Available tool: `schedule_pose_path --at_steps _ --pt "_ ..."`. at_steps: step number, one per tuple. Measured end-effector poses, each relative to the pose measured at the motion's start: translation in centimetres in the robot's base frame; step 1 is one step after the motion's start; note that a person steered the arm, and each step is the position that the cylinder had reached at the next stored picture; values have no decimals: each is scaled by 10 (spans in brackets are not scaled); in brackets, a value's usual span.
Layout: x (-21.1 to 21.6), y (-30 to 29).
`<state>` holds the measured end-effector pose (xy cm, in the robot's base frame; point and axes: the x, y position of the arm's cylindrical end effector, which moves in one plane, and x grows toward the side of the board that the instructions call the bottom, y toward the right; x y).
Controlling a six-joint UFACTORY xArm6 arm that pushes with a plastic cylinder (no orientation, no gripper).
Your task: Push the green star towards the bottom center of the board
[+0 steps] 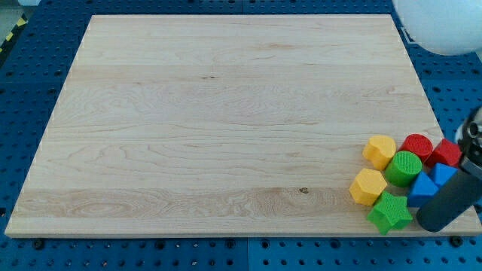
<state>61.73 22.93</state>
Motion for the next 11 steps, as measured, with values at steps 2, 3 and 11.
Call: schedule_pose_path --at_steps 2,3,11 --pt "1 -2" --pt "1 -10" --pt "1 -144"
